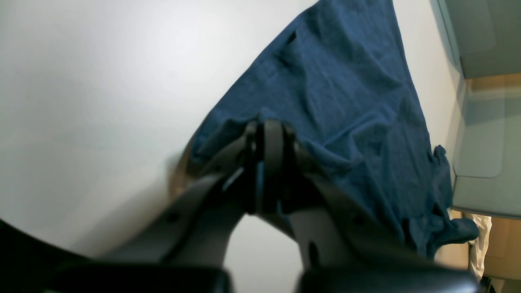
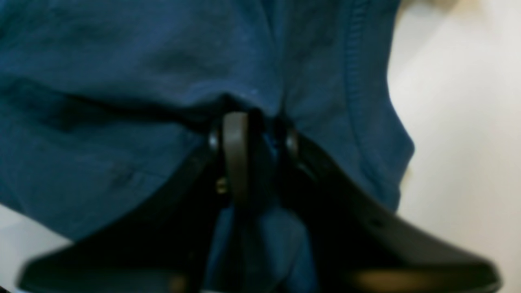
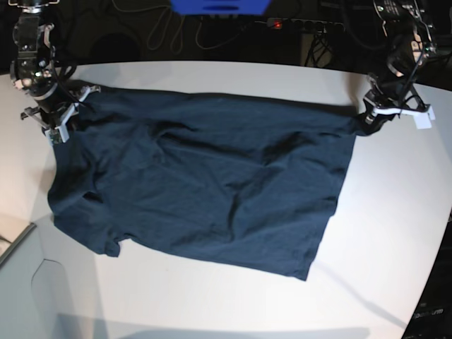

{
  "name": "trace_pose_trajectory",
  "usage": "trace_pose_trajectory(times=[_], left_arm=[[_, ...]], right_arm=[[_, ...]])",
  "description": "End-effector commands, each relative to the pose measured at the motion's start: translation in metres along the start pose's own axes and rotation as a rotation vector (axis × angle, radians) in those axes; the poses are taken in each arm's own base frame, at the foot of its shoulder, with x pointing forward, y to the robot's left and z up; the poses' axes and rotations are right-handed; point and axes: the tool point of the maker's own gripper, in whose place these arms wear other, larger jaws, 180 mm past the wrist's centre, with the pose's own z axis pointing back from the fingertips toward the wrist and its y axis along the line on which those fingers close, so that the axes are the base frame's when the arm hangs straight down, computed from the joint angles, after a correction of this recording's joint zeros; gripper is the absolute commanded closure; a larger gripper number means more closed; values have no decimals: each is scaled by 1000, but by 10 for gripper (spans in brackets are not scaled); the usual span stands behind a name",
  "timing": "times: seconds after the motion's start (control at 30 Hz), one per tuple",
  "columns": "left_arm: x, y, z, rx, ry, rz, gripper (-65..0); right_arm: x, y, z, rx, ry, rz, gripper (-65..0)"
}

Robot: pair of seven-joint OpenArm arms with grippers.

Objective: Layout the t-shirt on the table in an organized manner, then fold the t-shirt properly
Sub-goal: 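Regrasp the shirt shoulder edge with the right gripper, holding left grip, then lift the shirt with both grippers and pull it toward the robot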

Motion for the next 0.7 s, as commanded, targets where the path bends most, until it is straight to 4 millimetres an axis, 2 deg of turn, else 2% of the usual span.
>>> trace_pose_trajectory(times=[0.0,0.03,0.1,0.33,0.43,0.53,0.67], left_arm=[[10,-5,1,-21,-27,-10,0],[10,-5,1,-21,-27,-10,0],[10,-5,1,-21,-27,-10,0],[10,-6,2,-21,-27,-11,0],[11,-7,3,-25,-31,-16,0],[13,-8,5,-25,-36,-20,0],[14,-10,10,-29,-40,-34,0]], right_arm=[[16,-9,4,-14,-51,14,-24],[13,-8,6,-16,-48,16,0],[18,-6,11,-15,-62,29,0],[48,-1,32,-29,-153,64,0],[65,-18,47,-99,-214,25,0],[80,-44,67,-196,-275,-18,0],[80,-63,87,-275,-300,-48,0]])
